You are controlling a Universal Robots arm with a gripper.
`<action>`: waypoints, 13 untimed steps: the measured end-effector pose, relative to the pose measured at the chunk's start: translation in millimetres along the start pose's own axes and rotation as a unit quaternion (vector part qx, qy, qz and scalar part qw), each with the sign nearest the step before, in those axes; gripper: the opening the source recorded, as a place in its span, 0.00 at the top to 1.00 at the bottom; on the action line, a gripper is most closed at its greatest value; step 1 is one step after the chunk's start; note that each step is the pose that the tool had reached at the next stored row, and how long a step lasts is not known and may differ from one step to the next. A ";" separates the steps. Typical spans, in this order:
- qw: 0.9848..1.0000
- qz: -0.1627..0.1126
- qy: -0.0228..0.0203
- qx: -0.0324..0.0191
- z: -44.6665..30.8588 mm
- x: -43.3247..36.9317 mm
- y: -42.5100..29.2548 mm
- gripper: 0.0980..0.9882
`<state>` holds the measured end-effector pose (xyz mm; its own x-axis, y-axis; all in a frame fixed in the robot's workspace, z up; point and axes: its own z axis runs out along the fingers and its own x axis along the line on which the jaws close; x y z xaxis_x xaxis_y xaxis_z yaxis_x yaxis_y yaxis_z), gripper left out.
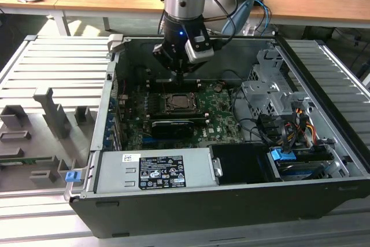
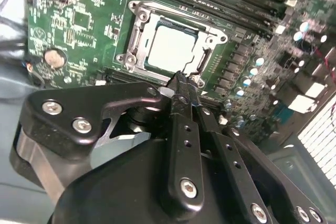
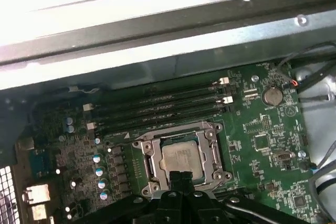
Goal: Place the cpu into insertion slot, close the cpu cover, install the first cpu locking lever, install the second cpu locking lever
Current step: 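Install the first cpu locking lever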
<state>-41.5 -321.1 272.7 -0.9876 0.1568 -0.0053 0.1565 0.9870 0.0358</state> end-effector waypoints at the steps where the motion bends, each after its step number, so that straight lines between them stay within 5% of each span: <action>1: 1.000 -0.013 0.000 0.000 0.0 0.0 0.0 0.99; 5: 0.998 -0.069 0.002 0.000 0.0 0.0 0.0 0.99; 9: 0.991 -0.131 0.005 -0.001 0.0 0.0 0.0 0.99; 13: 0.991 -0.137 0.005 -0.002 0.0 6.3 -1.0 0.99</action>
<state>-47.8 -321.1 272.6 -0.9930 -0.1178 -0.0056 -0.1180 0.9923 0.0380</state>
